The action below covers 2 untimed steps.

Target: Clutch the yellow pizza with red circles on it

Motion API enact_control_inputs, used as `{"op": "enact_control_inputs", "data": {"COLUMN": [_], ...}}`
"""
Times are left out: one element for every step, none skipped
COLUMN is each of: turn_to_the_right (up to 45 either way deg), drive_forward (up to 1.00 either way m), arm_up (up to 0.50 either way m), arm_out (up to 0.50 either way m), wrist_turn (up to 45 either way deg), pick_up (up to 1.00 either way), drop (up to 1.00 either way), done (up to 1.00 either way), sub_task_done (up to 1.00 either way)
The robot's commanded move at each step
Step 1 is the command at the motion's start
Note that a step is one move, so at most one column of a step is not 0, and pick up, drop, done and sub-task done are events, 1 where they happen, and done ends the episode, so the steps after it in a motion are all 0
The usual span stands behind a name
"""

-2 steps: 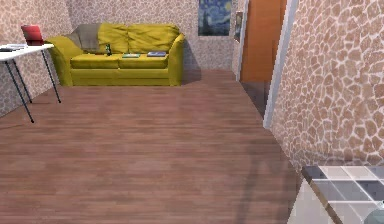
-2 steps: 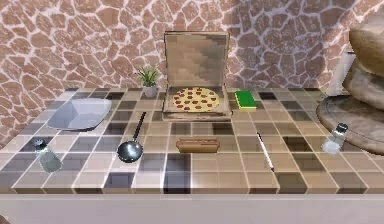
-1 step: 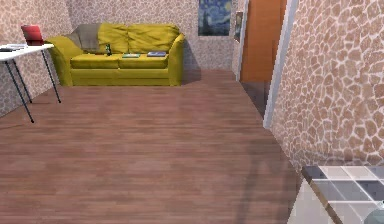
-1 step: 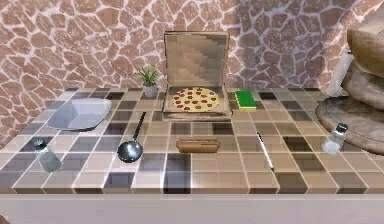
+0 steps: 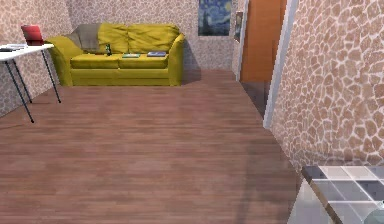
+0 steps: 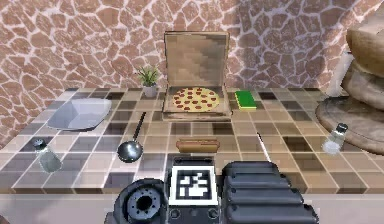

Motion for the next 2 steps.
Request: {"op": "enact_control_inputs", "data": {"turn_to_the_right": [0.0,0.0], "drive_forward": [0.00,0.00], "arm_up": [0.00,0.00], "arm_out": [0.38,0.00], "wrist_turn": [0.0,45.0], "pick_up": [0.00,0.00], "drop": [0.00,0.00], "done": [0.00,0.00], "sub_task_done": [0.00,0.00]}}
